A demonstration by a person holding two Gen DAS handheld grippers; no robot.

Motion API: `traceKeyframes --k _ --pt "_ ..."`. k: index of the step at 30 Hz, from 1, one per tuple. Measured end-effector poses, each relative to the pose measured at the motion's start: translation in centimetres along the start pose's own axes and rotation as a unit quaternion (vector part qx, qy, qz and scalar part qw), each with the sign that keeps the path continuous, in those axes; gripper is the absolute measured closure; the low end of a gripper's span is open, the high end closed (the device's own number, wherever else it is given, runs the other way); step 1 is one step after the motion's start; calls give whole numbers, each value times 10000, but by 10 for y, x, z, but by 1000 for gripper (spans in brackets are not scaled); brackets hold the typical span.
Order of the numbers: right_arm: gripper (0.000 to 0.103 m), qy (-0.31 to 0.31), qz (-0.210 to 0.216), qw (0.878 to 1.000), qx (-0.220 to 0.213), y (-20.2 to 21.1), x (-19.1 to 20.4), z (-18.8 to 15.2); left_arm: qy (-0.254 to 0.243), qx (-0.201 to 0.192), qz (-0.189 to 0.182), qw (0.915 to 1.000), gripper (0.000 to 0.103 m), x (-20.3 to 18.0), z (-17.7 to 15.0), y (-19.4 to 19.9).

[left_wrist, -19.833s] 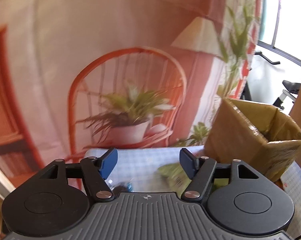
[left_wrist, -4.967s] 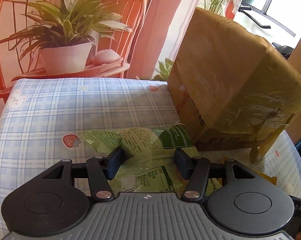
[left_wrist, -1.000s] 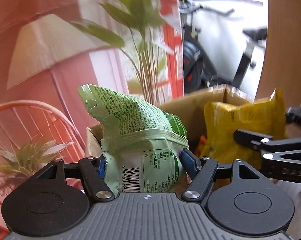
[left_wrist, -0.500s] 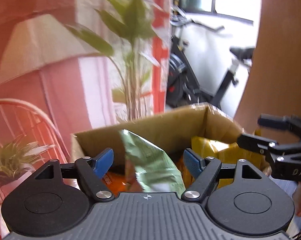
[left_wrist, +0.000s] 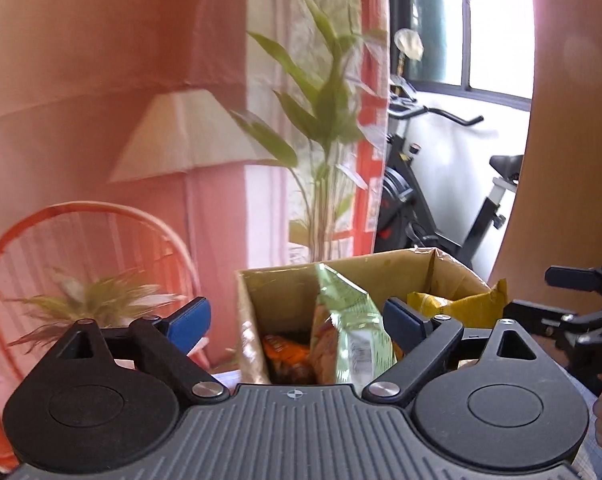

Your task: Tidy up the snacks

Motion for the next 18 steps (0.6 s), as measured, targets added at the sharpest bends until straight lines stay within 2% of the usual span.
traceKeyframes --k 5,9,14,16,18 --pt "0 21 165 9997 -160 41 28 4 -19 -202 514 9985 8 2 -13 55" --pt "0 176 152 9994 -266 78 57 1 -115 -483 960 9941 8 0 -25 104" --pt "0 228 -7 9991 -350 122 90 -8 352 -697 724 9943 9 6 -39 165" --pt "0 217 -31 9989 -416 139 101 -13 491 -760 747 9931 9 7 -45 187" --pt "0 162 -36 9988 -454 155 110 -18 417 -837 840 9921 9 5 -51 206"
Point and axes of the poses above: each gripper's, at about its wrist camera, not at the fingertips, and y roughly against the way its jaws point, x to its left, z to its top, the point moved 3 cm from there along -y, roughly the way its jaws point, and after that the axes turned 1 degree about y, right-handed, at the moved point
